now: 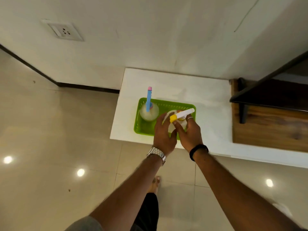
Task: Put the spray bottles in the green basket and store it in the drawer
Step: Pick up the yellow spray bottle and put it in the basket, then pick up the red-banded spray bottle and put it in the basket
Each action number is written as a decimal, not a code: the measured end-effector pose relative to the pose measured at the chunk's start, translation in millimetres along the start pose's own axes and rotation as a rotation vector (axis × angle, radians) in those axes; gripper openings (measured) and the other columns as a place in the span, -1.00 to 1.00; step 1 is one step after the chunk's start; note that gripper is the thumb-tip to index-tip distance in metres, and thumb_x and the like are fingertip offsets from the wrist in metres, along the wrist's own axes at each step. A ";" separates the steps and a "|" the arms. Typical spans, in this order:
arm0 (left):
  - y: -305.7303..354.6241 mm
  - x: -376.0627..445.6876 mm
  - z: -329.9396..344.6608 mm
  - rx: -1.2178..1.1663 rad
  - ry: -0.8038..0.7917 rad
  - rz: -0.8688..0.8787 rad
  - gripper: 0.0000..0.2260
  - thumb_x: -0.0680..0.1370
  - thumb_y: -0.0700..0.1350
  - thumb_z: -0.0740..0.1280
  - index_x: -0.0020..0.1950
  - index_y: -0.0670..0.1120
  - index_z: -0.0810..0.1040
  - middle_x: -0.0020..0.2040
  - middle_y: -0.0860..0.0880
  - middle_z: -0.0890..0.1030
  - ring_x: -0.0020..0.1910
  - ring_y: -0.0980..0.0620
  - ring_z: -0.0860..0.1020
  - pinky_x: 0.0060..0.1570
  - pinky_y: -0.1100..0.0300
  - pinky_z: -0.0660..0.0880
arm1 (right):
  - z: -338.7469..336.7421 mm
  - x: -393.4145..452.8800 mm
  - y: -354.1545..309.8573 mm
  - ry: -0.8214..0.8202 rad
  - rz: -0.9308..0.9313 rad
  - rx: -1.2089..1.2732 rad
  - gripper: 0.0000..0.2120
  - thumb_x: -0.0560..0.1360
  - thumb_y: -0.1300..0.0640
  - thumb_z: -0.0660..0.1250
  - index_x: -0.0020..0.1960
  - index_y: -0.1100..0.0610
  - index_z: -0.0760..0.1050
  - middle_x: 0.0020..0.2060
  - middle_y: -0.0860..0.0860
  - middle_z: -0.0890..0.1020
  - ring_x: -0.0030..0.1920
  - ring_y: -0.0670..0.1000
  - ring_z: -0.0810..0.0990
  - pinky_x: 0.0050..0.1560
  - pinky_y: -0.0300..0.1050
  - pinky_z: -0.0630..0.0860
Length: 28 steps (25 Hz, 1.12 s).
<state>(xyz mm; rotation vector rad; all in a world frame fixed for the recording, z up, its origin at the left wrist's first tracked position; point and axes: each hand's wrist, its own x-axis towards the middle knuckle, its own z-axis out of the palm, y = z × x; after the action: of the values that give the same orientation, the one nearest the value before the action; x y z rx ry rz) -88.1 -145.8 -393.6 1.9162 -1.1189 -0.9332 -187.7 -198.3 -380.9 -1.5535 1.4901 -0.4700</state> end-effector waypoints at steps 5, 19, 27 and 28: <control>-31.2 23.2 -2.1 0.001 -0.120 -0.060 -0.29 0.48 -0.30 0.44 0.60 -0.13 0.26 0.60 -0.12 0.27 0.59 -0.08 0.28 0.44 -0.03 0.43 | 30.4 38.1 18.5 0.022 -0.005 -0.010 -0.63 0.59 0.01 0.39 0.32 0.18 0.50 0.14 0.10 0.67 0.15 0.13 0.62 0.11 0.00 0.54; -47.5 26.3 -4.0 -0.025 -0.098 -0.132 -0.46 0.57 -0.32 0.33 0.55 -0.18 0.34 0.54 -0.16 0.34 0.53 -0.12 0.36 0.40 -0.12 0.48 | 56.9 59.6 46.0 0.002 -0.072 -0.024 -0.42 0.56 0.09 0.42 0.49 0.26 0.34 0.46 0.21 0.43 0.53 0.20 0.33 0.50 0.15 0.31; -57.9 -45.4 -11.8 0.121 -0.012 -0.031 -0.68 0.59 -0.19 0.31 0.34 -0.06 0.54 0.30 0.01 0.55 0.25 0.03 0.57 0.18 0.10 0.57 | -34.8 -41.3 95.7 0.086 -0.204 -0.410 -0.30 0.57 -0.20 0.22 0.61 0.05 0.18 0.64 0.05 0.16 0.65 0.07 0.02 0.55 0.19 0.04; -61.4 -58.1 -8.3 0.192 -0.070 -0.003 -0.69 0.59 -0.17 0.29 0.33 -0.04 0.54 0.27 0.02 0.55 0.21 0.04 0.58 0.16 0.11 0.56 | -45.4 -59.3 109.7 0.051 -0.158 -0.443 -0.29 0.56 -0.23 0.20 0.63 0.01 0.14 0.65 0.03 0.10 0.66 0.05 -0.03 0.55 0.20 0.01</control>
<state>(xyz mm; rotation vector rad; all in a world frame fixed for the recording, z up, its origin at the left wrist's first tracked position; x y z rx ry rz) -78.4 -68.9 -428.5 2.0518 -1.2873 -0.9297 -299.5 -143.5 -426.8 -2.0282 1.5899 -0.2800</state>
